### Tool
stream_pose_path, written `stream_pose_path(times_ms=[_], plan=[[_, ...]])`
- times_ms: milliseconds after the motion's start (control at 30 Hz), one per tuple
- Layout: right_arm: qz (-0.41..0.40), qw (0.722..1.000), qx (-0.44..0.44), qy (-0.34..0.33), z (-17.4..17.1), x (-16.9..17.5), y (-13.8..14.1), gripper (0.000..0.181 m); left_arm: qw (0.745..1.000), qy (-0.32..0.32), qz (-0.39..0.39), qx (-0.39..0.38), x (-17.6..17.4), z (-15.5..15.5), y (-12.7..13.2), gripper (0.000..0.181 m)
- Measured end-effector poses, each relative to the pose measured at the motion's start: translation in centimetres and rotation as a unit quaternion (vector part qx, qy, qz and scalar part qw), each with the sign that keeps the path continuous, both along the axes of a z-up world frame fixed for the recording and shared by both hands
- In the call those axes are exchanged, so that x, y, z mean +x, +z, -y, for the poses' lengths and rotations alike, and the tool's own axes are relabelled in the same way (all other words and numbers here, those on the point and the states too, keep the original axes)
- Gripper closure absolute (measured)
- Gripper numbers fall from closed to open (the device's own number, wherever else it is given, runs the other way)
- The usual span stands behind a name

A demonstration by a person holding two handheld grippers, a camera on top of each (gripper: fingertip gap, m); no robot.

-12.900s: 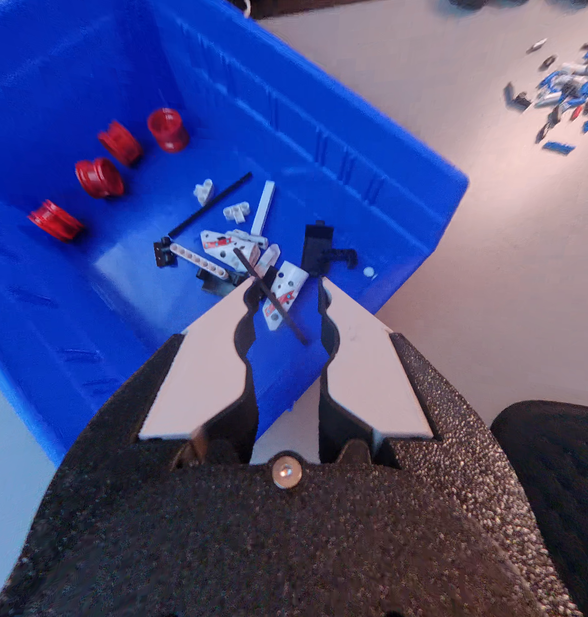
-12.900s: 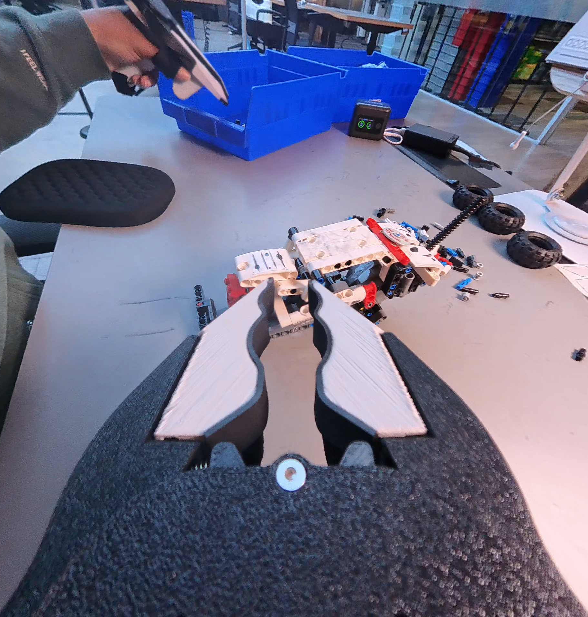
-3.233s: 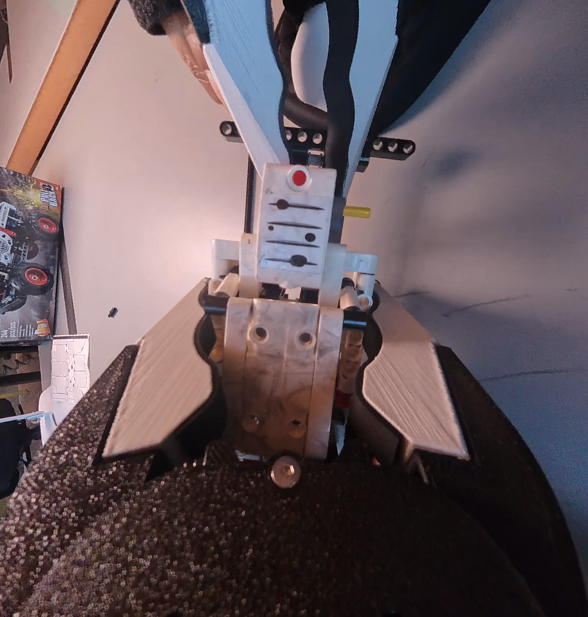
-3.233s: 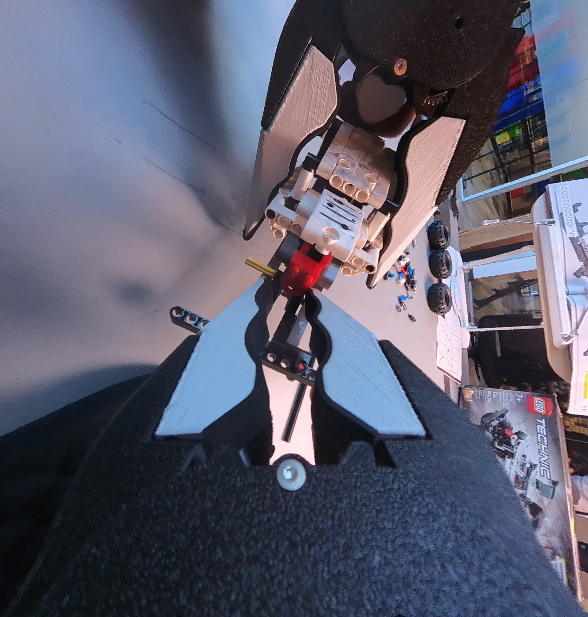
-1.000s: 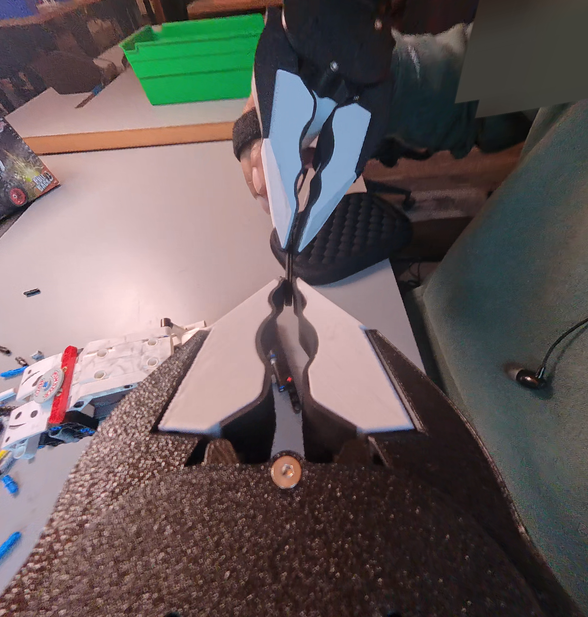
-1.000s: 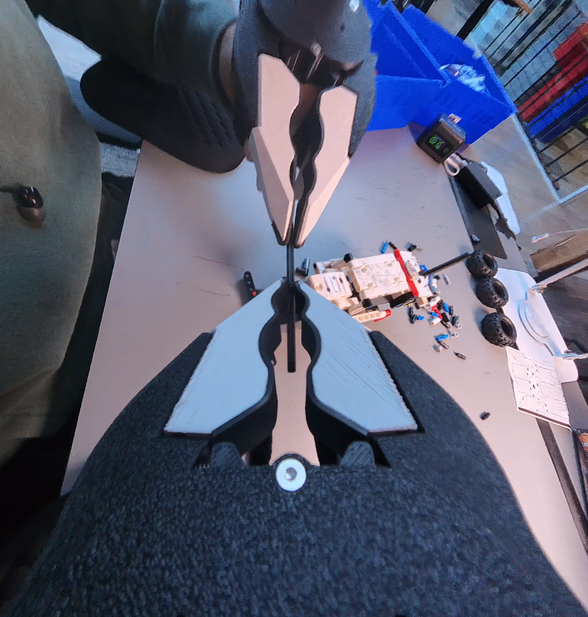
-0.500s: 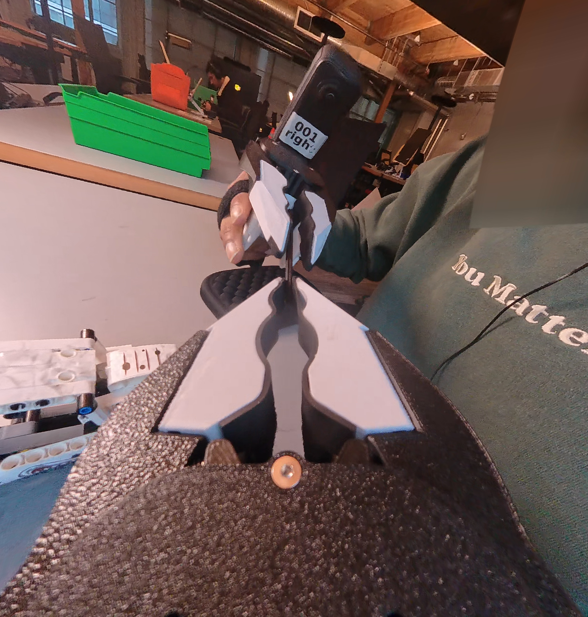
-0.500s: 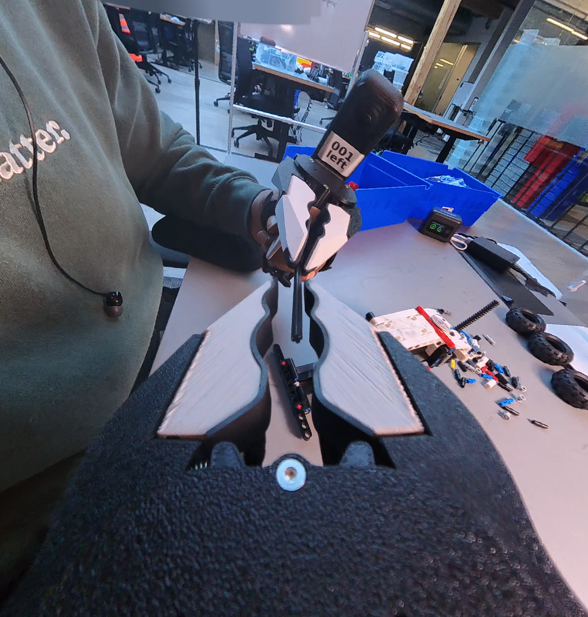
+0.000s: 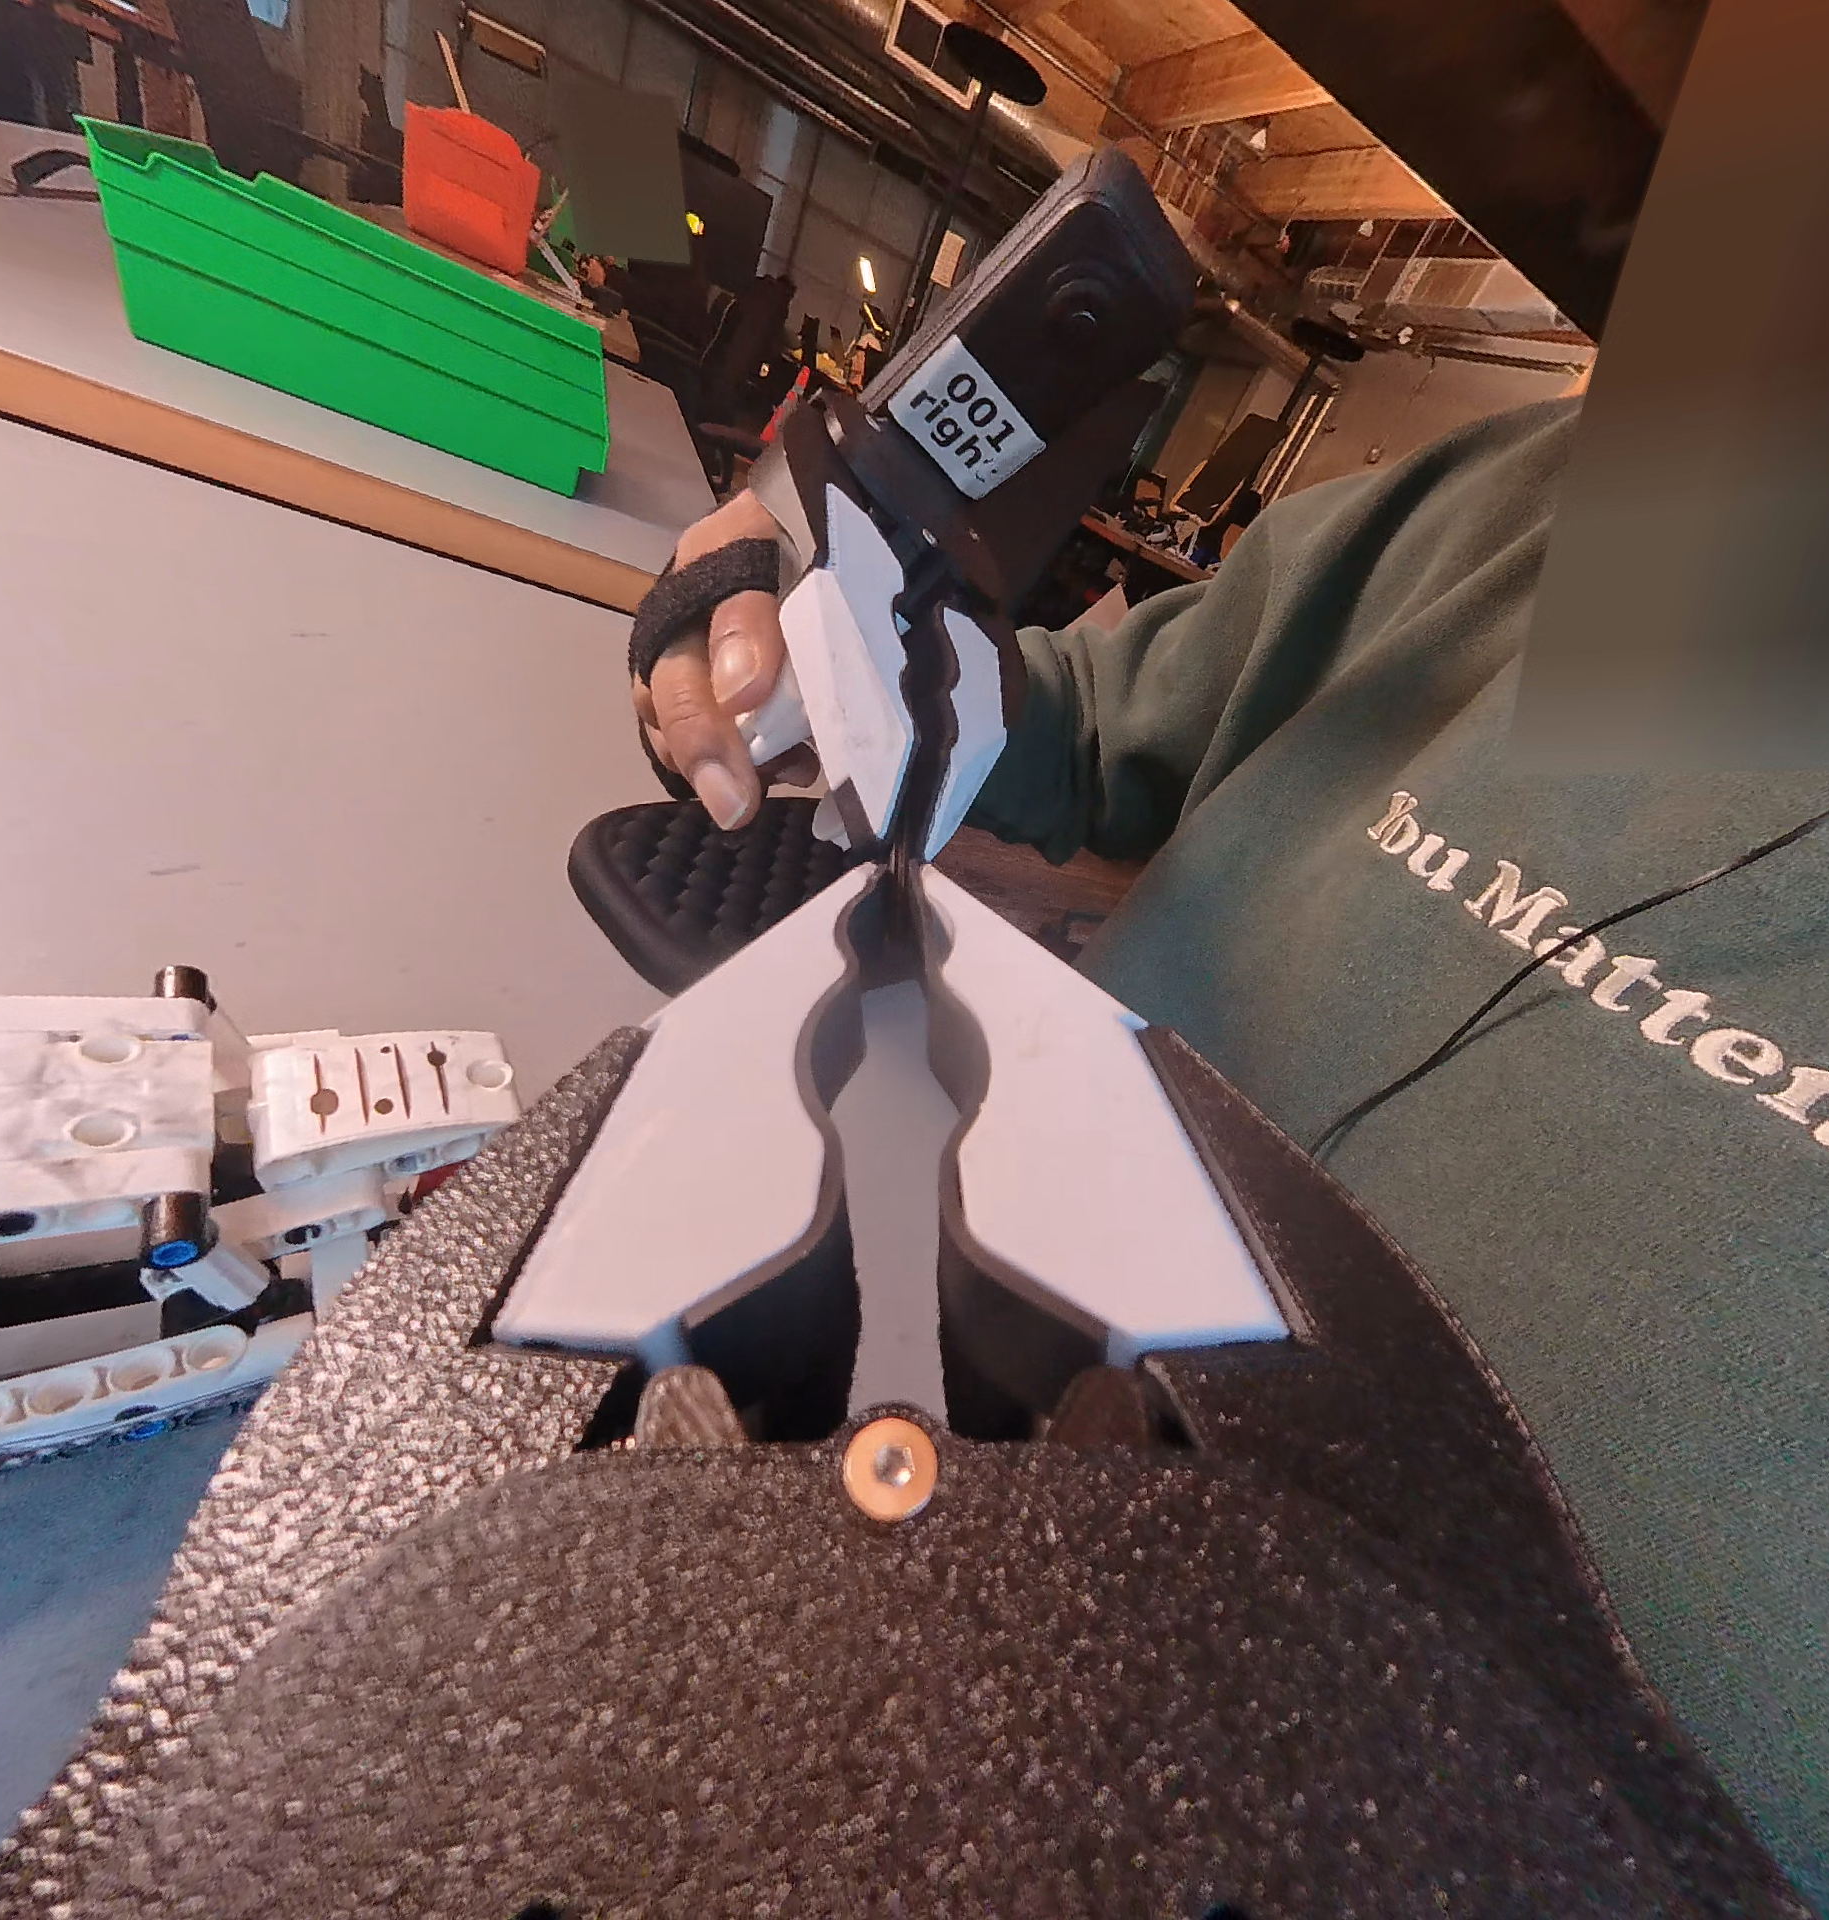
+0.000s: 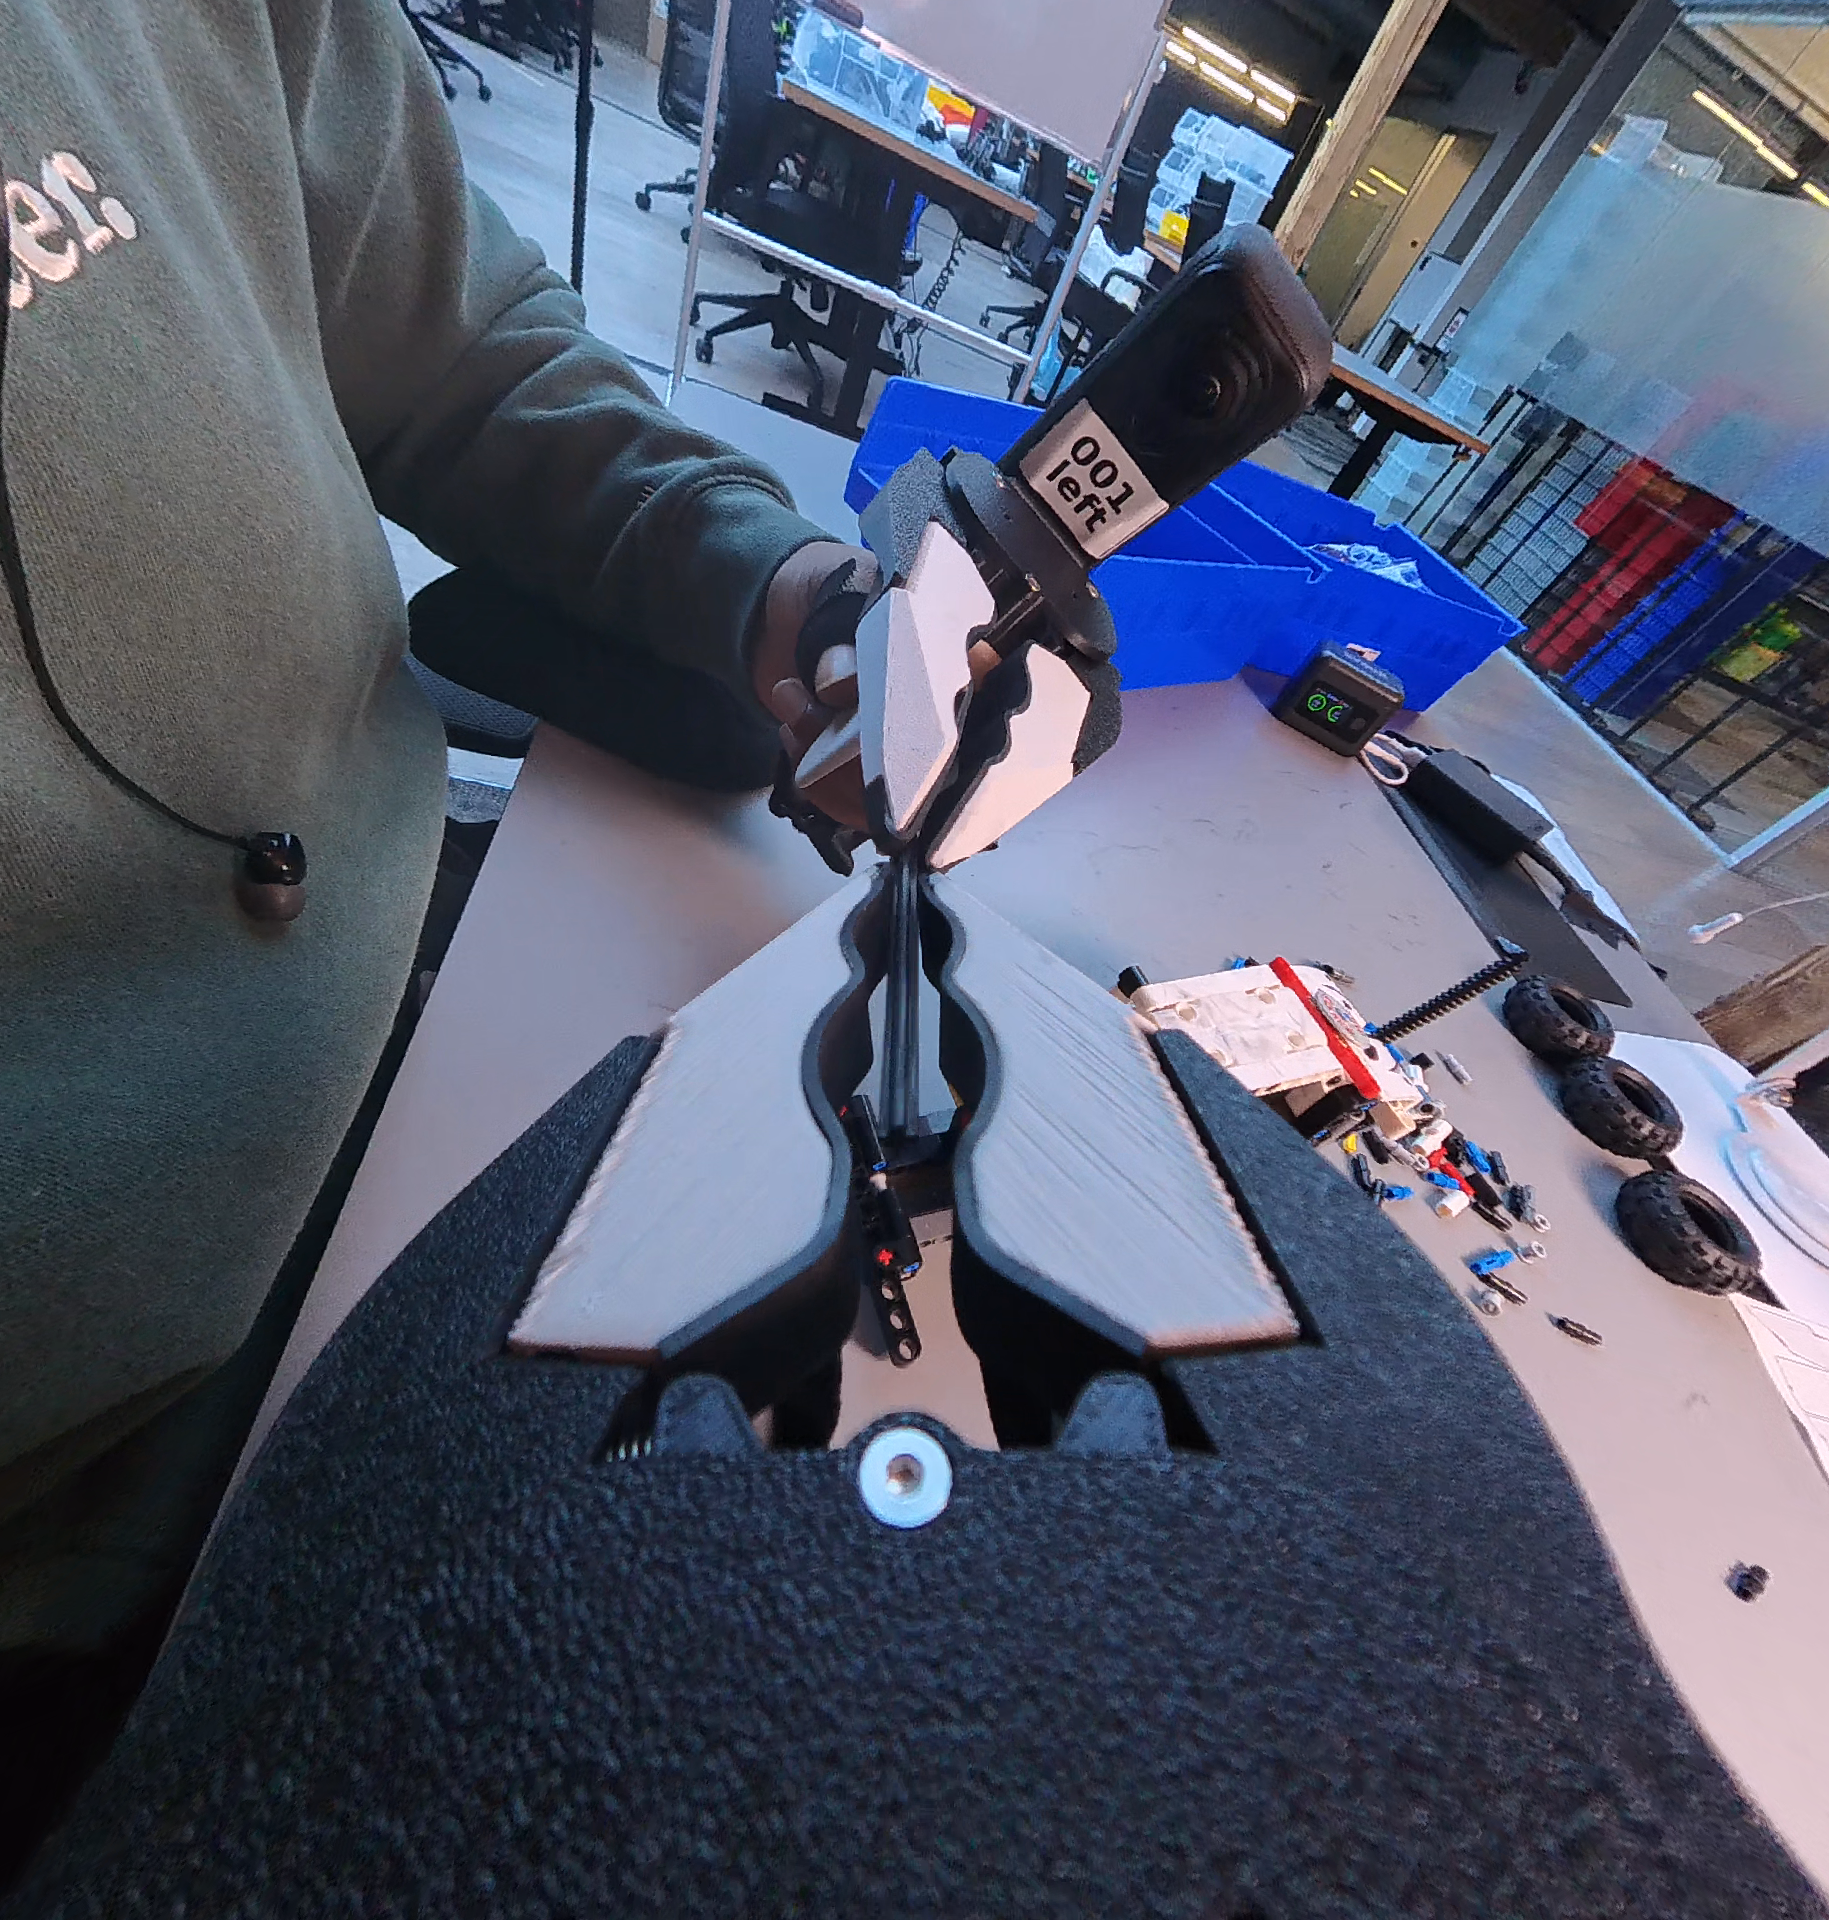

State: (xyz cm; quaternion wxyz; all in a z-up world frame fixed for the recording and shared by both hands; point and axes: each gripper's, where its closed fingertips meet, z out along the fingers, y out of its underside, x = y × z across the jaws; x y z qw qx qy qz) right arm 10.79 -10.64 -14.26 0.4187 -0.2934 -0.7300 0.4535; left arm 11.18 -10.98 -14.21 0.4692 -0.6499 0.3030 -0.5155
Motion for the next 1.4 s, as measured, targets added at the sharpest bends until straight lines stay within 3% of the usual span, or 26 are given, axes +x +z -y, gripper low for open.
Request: stream_pose_path(times_ms=[367,500,633,833,1100,1267,1333,1400], plan=[[0.011,1.000,-0.020,-0.007,-0.4,-0.6,-0.8,0.178,0.999,0.021,-0.012,-0.023,-0.3,-0.7,-1.0,0.178],[0.043,0.996,-0.073,-0.021,-4.0,0.5,-1.9,0.179,0.987,0.105,-0.121,-0.003,-2.9,-1.5,-2.6,0.164],[0.100,0.993,-0.051,-0.029,-7.0,1.1,-5.1,0.179,0.949,0.181,-0.256,-0.043,-5.0,-2.1,-7.4,0.160],[0.138,0.990,-0.035,0.005,-7.9,-0.7,-8.0,0.178,0.896,0.218,-0.382,-0.059,-4.5,-4.2,-11.6,0.158],[0.119,0.992,-0.050,0.017,-8.2,-0.9,-8.2,0.178,0.882,0.309,-0.342,-0.101,-3.4,-6.5,-12.1,0.165],[0.120,0.991,-0.051,0.007,-9.0,-0.3,-8.3,0.178,0.864,0.354,-0.350,-0.073,-3.4,-8.3,-12.2,0.172],[0.112,0.992,-0.063,0.006,-9.3,0.0,-7.9,0.178,0.874,0.341,-0.343,-0.036,-3.0,-8.5,-11.2,0.174],[0.099,0.990,-0.098,0.020,-9.2,0.3,-6.8,0.178,0.901,0.313,-0.300,-0.012,-2.4,-8.1,-9.7,0.175]])
